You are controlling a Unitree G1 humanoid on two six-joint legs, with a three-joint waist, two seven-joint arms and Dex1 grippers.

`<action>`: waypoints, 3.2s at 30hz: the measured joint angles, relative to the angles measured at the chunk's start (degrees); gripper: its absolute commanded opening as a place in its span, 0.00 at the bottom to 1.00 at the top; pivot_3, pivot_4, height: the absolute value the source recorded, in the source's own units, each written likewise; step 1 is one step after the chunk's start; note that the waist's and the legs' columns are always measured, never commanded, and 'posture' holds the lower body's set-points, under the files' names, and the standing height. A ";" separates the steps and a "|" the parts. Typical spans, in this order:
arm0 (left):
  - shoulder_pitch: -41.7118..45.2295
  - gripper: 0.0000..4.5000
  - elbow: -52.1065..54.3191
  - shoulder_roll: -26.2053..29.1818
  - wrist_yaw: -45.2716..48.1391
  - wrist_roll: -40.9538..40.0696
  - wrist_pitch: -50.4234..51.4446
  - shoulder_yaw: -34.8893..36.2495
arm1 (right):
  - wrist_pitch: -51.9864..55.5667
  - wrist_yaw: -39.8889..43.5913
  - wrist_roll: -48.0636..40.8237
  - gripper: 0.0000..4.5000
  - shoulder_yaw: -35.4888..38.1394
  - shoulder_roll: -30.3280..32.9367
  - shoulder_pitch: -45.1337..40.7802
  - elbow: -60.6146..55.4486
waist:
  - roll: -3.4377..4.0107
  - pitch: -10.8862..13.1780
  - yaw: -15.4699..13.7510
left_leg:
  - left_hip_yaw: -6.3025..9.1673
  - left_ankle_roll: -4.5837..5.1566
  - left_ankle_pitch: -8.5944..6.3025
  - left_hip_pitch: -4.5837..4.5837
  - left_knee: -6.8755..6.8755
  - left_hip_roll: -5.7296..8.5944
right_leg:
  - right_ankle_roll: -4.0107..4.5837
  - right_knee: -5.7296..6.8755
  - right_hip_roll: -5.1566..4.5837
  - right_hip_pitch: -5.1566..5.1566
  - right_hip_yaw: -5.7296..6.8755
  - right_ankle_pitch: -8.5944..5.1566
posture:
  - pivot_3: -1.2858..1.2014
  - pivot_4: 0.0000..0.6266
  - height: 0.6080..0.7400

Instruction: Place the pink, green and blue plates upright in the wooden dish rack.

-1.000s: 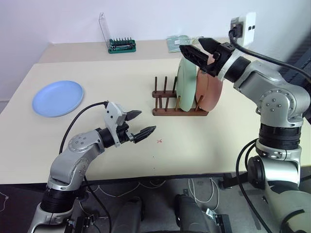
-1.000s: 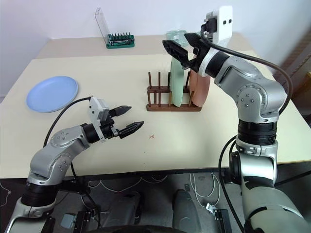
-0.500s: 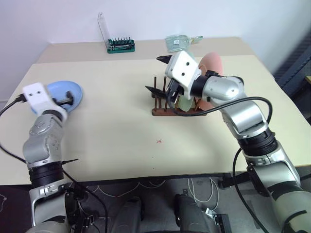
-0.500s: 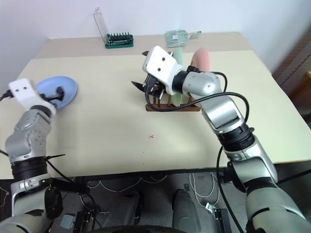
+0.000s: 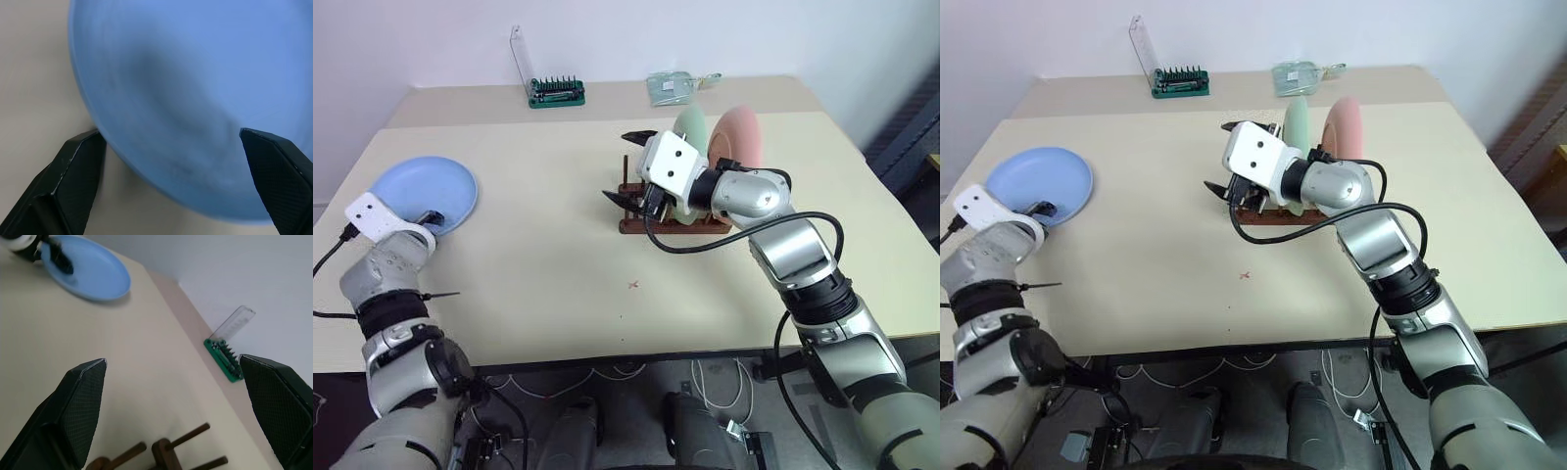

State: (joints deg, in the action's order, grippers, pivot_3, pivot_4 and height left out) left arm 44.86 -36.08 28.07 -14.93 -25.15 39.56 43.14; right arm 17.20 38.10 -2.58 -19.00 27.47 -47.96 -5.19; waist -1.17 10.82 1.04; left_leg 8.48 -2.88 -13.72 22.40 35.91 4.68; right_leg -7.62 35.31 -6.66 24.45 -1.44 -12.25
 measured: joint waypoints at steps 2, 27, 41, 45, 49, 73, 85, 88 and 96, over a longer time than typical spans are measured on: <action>0.41 0.57 -1.62 -0.02 -0.63 -0.80 -1.86 1.41 | 0.07 -0.02 0.44 1.00 0.28 0.03 0.50 -0.14 | 0.00 0.00 -0.04 | 0.00 -0.01 0.01 0.00 0.00 0.00 | 0.00 0.00 -0.01 0.00 0.00 0.00 | 0.52 0.24 1.00; 2.48 0.01 41.78 -16.53 1.83 -3.21 5.63 -24.06 | -14.42 -1.15 14.30 1.00 -1.98 -0.47 -0.36 4.32 | -0.14 0.03 0.19 | -0.06 -0.13 0.07 0.05 0.02 0.01 | -0.06 -0.10 -0.01 -0.02 -0.03 0.08 | 0.52 0.24 1.00; 8.50 0.01 50.09 -21.39 -2.07 -7.53 20.00 -24.82 | -27.93 -7.58 28.40 1.00 -4.49 -1.31 -5.06 18.13 | -0.14 0.04 0.97 | -0.10 -0.26 0.15 0.04 0.02 -0.05 | -0.05 -0.11 0.06 -0.02 -0.04 0.08 | 0.52 0.24 1.00; 9.52 0.00 50.86 -21.31 -2.01 -7.84 20.96 -24.33 | -29.51 -10.57 31.91 0.80 -5.12 -2.02 -7.72 24.10 | -0.13 0.04 1.20 | -0.10 -0.29 0.16 0.04 0.00 -0.05 | -0.04 -0.12 0.07 -0.02 -0.05 0.09 | 0.52 0.24 1.00; 9.54 0.00 50.94 -21.30 -2.03 -7.87 21.35 -24.21 | -30.74 -12.07 33.40 0.34 -5.11 -2.72 -9.41 25.89 | -0.14 0.04 1.17 | -0.10 -0.30 0.17 0.04 -0.01 -0.05 | -0.04 -0.12 0.07 -0.02 -0.05 0.09 | 0.52 0.24 1.00; 11.68 0.99 45.39 -9.76 -1.78 -4.93 -1.60 -11.71 | -35.35 -13.53 33.17 0.00 -4.32 -4.58 -9.44 26.62 | -0.13 0.05 1.64 | -0.15 -0.32 0.18 0.01 -0.06 -0.09 | -0.03 -0.12 0.14 0.02 -0.12 0.09 | 0.52 0.24 1.00; -17.67 0.99 36.43 1.52 19.99 5.29 -8.41 -23.48 | -7.37 -2.99 0.83 0.00 7.97 -16.75 -2.32 4.64 | -0.12 0.03 0.42 | -0.07 -0.06 0.03 0.03 -0.02 -0.11 | 0.04 -0.08 0.13 0.02 -0.12 0.13 | 0.52 0.24 1.00; -23.67 0.99 40.86 -0.71 26.06 5.55 -10.91 -29.17 | 6.35 -3.91 -9.71 0.00 12.43 -20.05 0.89 -2.84 | -0.11 0.04 0.17 | -0.09 -0.04 0.01 0.02 -0.05 -0.20 | 0.06 -0.08 0.13 0.05 -0.12 0.14 | 0.52 0.24 1.00; -29.81 0.99 47.90 -2.54 40.10 1.74 -13.48 -35.72 | 30.53 -14.96 -28.26 0.00 23.19 -26.13 3.06 -10.42 | 0.01 0.05 0.15 | -0.17 -0.04 0.01 0.01 -0.10 -0.31 | 0.20 -0.07 0.23 0.13 -0.12 0.22 | 0.52 0.24 1.00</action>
State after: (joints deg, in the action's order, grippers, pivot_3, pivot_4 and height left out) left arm 15.05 11.81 25.53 25.17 -23.41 26.08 7.42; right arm 47.72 23.14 -30.84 4.20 1.34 -44.89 -15.61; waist -1.16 10.87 1.18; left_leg 8.31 -2.92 -13.71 22.41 35.80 4.37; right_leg -7.41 35.25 -6.43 24.58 -1.56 -12.03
